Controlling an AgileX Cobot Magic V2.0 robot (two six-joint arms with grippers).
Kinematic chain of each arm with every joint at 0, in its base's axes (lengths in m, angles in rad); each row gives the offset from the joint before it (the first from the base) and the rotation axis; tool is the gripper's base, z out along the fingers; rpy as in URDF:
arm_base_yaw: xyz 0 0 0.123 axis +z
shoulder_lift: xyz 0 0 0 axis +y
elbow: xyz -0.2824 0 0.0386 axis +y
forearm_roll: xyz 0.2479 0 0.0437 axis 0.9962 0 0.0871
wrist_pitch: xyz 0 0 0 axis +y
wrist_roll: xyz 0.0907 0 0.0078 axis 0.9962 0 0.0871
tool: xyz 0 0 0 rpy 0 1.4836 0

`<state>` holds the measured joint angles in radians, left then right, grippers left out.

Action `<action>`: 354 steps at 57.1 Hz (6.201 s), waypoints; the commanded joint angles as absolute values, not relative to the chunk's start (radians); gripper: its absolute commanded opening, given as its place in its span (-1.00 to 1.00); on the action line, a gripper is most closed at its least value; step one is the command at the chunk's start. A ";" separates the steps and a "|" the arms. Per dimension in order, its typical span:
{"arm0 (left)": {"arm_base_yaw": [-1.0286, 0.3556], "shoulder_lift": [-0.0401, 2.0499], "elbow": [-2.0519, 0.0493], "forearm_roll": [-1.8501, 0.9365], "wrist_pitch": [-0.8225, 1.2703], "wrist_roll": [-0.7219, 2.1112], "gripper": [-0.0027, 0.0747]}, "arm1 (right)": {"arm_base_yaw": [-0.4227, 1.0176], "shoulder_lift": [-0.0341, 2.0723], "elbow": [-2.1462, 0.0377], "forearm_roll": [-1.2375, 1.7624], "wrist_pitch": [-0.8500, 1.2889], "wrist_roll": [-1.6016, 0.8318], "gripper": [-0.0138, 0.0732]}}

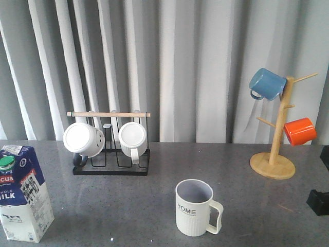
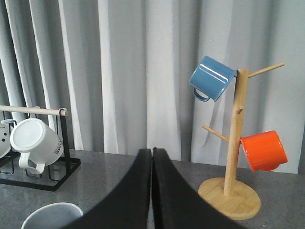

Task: Place milk next to cup
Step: 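Grasp the milk carton top with the left gripper, then carry the milk carton with the left gripper beside the white mug, then lower the carton, open the left gripper and lift away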

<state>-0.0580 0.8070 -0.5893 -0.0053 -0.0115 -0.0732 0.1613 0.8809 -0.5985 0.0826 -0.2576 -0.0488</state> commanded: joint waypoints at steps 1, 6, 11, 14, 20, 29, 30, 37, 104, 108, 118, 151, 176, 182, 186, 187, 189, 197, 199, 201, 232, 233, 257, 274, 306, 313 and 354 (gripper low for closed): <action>-0.062 0.805 -0.624 -0.015 -0.130 -0.069 0.42 | 0.154 0.873 -0.628 0.077 -0.325 -0.055 -0.70; -0.062 0.818 -0.624 -0.014 -0.233 -0.061 0.42 | 0.154 0.873 -0.628 0.077 -0.321 -0.055 -0.70; -0.061 0.862 -0.655 -0.015 -0.315 -0.061 0.43 | 0.154 0.873 -0.628 0.077 -0.321 -0.055 -0.70; -0.061 0.902 -0.701 -0.015 -0.298 -0.061 0.42 | 0.154 0.873 -0.628 0.077 -0.321 -0.055 -0.70; -0.061 1.000 -0.811 -0.015 -0.238 -0.061 0.42 | 0.154 0.873 -0.628 0.077 -0.321 -0.055 -0.70; -0.061 1.136 -0.968 -0.014 -0.109 -0.041 0.42 | 0.154 0.873 -0.628 0.077 -0.321 -0.055 -0.70; -0.061 1.151 -0.983 -0.014 -0.098 -0.037 0.42 | 0.154 0.873 -0.628 0.077 -0.321 -0.055 -0.70; -0.061 1.220 -1.032 -0.011 -0.060 -0.037 0.42 | 0.154 0.873 -0.628 0.077 -0.321 -0.055 -0.70; 0.018 1.411 -1.031 0.009 0.128 -0.048 0.32 | 0.158 0.873 -0.628 0.078 -0.321 -0.055 -0.70; 0.018 1.421 -1.031 0.009 0.131 -0.048 0.16 | 0.158 0.873 -0.628 0.078 -0.321 -0.055 -0.70; 0.018 1.420 -1.031 0.010 0.091 -0.047 -0.30 | 0.158 0.873 -0.628 0.078 -0.321 -0.055 -0.70; 0.016 1.363 -1.031 -0.150 0.073 -0.047 -0.72 | 0.158 0.873 -0.628 0.078 -0.321 -0.055 -0.70; 0.016 1.180 -1.031 -0.157 0.107 -0.047 -0.72 | 0.158 0.873 -0.628 0.078 -0.321 -0.055 -0.70; 0.016 1.170 -1.031 -0.157 0.129 -0.047 -0.72 | 0.158 0.873 -0.628 0.078 -0.321 -0.055 -0.70; 0.014 1.170 -1.031 -0.157 0.134 -0.046 -0.72 | 0.158 0.873 -0.628 0.078 -0.321 -0.055 -0.70; 0.008 1.170 -1.031 -0.157 0.135 -0.044 -0.72 | 0.158 0.873 -0.628 0.078 -0.321 -0.055 -0.70; -0.006 1.170 -1.031 -0.176 0.131 -0.030 -0.72 | 0.158 0.873 -0.628 0.078 -0.321 -0.055 -0.70; -0.111 1.173 -1.031 -0.393 0.078 0.204 -0.72 | 0.158 0.873 -0.628 0.078 -0.321 -0.055 -0.70; -0.147 1.176 -1.031 -0.469 0.057 0.338 -0.72 | 0.158 0.873 -0.628 0.078 -0.321 -0.055 -0.70; -0.185 1.182 -1.031 -0.554 0.031 0.464 -0.72 | 0.158 0.873 -0.628 0.078 -0.321 -0.055 -0.70; -0.734 1.521 -1.122 -1.452 -0.668 1.115 -0.70 | 0.158 0.873 -0.628 0.078 -0.321 -0.055 -0.70; -0.745 1.537 -1.131 -1.452 -0.663 1.115 -0.70 | 0.158 0.873 -0.628 0.078 -0.321 -0.055 -0.70; -0.851 1.701 -1.299 -1.518 -0.743 1.193 -0.69 | 0.158 0.873 -0.628 0.078 -0.321 -0.055 -0.70; -0.851 1.723 -1.299 -1.527 -0.716 1.193 -0.69 | 0.158 0.873 -0.628 0.078 -0.321 -0.055 -0.70; -0.851 1.740 -1.299 -1.533 -0.711 1.193 -0.69 | 0.158 0.873 -0.628 0.078 -0.321 -0.055 -0.70; -0.851 1.740 -1.299 -1.533 -0.711 1.193 -0.69 | 0.158 0.873 -0.628 0.078 -0.321 -0.055 -0.70; -0.851 1.705 -1.299 -1.552 -0.735 1.271 0.97 | 0.158 0.873 -0.628 0.078 -0.321 -0.055 -0.70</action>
